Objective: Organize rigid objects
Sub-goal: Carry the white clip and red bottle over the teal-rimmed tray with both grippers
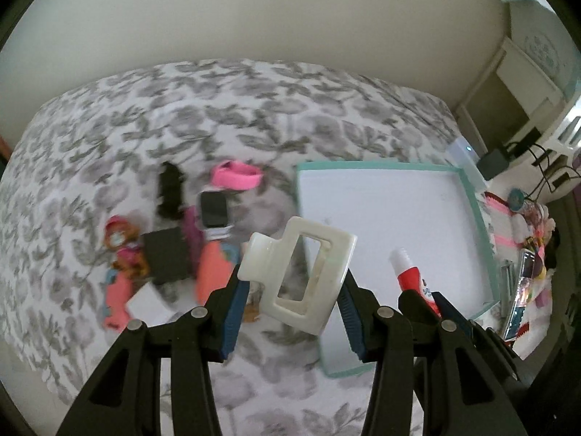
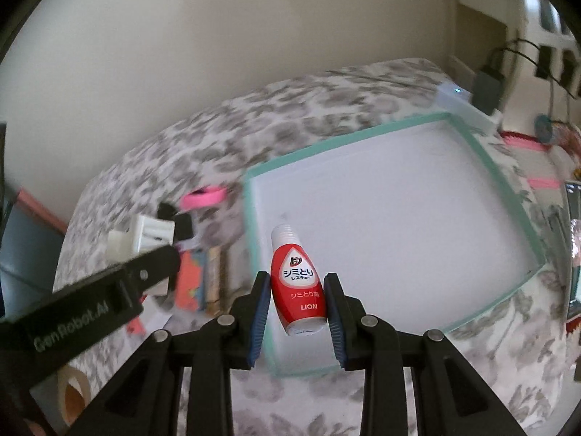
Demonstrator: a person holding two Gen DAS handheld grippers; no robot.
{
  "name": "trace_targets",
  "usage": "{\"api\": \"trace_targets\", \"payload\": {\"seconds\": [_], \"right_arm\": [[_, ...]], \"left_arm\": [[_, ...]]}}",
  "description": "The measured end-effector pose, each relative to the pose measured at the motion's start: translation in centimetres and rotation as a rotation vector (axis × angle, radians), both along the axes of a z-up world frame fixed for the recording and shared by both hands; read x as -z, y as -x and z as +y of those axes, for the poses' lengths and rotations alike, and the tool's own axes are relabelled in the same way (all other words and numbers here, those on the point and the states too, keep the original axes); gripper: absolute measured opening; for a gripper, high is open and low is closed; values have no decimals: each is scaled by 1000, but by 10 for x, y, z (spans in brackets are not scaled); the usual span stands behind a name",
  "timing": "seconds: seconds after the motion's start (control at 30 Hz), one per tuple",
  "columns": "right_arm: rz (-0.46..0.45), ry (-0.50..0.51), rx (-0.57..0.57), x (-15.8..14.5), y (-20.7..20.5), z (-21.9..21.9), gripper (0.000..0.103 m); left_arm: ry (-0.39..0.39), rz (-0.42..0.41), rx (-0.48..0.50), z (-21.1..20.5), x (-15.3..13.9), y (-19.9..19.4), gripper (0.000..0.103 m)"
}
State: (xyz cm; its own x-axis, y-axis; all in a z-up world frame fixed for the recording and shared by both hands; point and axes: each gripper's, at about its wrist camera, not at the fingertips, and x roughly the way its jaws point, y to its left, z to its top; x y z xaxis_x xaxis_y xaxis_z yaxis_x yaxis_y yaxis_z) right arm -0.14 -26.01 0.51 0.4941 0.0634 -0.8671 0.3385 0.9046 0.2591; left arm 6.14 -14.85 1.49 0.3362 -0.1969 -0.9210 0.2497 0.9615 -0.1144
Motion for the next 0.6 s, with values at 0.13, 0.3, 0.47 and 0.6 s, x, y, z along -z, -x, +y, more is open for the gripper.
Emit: {"api": "trace_targets", "payload": {"seconds": [0.13,0.3,0.47,0.6], "right_arm": [[16,-20,73,10,-4,-29,32],[25,-26,150,20,-9,-54,32],[41,5,188,27,-12,-67,32],[42,14,193,31,-19,-72,32]], "left_arm": [[13,5,28,-23,5,-7,50],[27,11,56,-44,14,-17,50],[24,12,79,-61,27,-25,50],[29,14,95,-69,37,-31,50]]}}
